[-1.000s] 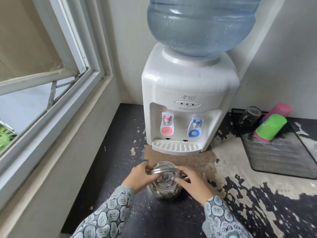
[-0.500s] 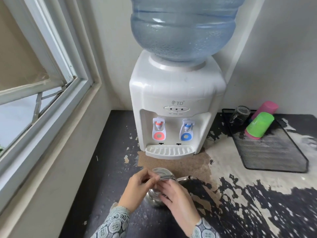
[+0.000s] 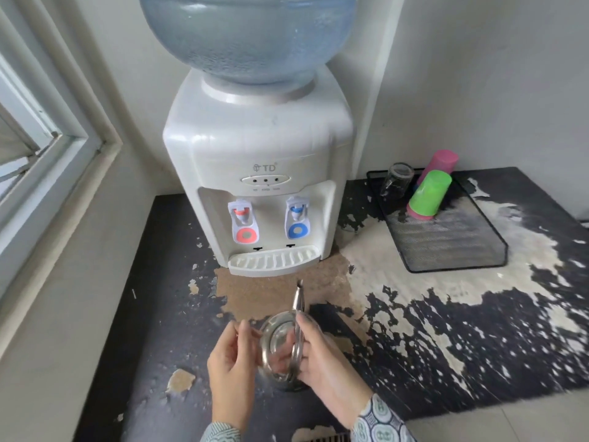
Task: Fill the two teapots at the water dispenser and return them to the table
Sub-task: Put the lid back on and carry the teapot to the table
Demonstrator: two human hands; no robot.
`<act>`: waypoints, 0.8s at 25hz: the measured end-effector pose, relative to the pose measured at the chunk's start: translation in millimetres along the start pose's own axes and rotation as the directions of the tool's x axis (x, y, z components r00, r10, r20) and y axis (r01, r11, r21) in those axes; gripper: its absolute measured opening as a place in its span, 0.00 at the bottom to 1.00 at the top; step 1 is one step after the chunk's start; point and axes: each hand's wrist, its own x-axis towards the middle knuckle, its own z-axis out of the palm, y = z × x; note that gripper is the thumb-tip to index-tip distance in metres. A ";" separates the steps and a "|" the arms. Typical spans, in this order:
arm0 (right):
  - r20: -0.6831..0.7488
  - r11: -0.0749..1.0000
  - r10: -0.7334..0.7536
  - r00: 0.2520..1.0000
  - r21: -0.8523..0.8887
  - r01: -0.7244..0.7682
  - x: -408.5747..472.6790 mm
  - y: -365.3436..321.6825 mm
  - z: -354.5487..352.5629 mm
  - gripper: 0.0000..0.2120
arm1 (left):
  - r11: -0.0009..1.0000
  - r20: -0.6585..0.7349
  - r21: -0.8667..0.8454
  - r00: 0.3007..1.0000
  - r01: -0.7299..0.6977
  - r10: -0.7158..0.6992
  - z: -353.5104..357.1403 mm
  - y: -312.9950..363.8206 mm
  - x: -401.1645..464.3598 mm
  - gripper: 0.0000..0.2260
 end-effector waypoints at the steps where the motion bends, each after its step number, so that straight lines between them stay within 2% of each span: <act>1: -0.006 0.996 -0.028 1.000 -0.081 0.028 -7.4 -2.2 -8.2 0.19 | 0.999 0.006 0.004 0.999 -0.043 0.043 3.9 5.0 -2.2 0.16; 3: 0.000 0.975 -0.073 0.997 -0.209 0.071 -29.8 -7.0 -32.3 0.15 | 0.994 0.081 0.018 0.992 -0.103 0.102 22.6 19.3 -11.1 0.13; 5: 0.002 0.955 -0.096 0.995 -0.282 0.092 -48.2 -14.2 -52.1 0.11 | 0.989 0.249 0.043 0.960 -0.142 0.127 40.8 32.8 -16.4 0.12; 6: -0.012 0.950 -0.110 0.994 -0.297 0.102 -64.3 -18.0 -67.9 0.10 | 0.980 0.380 0.075 0.914 -0.182 0.141 57.4 40.6 -25.7 0.14; 8: -0.030 0.945 -0.148 0.989 -0.301 0.132 -102.2 -24.3 -103.2 0.12 | 0.946 0.619 0.138 0.771 -0.293 0.149 96.4 56.2 -51.5 0.17; 10: -0.033 0.937 -0.174 0.984 -0.312 0.156 -142.4 -25.9 -140.2 0.14 | 0.905 0.763 0.138 0.626 -0.402 0.162 137.3 64.2 -84.7 0.17; 13: -0.072 0.897 -0.234 0.970 -0.400 0.186 -218.0 -17.8 -201.5 0.15 | 0.890 0.857 0.094 0.491 -0.446 0.156 201.4 66.7 -156.8 0.22; 15: -0.099 0.844 -0.284 0.954 -0.497 0.200 -263.8 -12.8 -237.6 0.13 | 0.919 0.878 0.079 0.464 -0.386 0.119 236.8 63.7 -198.1 0.26; 16: -0.138 0.825 -0.306 0.942 -0.532 0.190 -291.2 -7.6 -257.6 0.13 | 0.933 0.899 0.066 0.426 -0.353 0.097 258.3 62.7 -222.8 0.28; 20: -0.265 0.804 -0.389 0.882 -0.565 0.185 -398.2 11.3 -328.4 0.11 | 0.969 0.976 0.025 0.214 -0.245 0.029 338.5 71.2 -322.2 0.28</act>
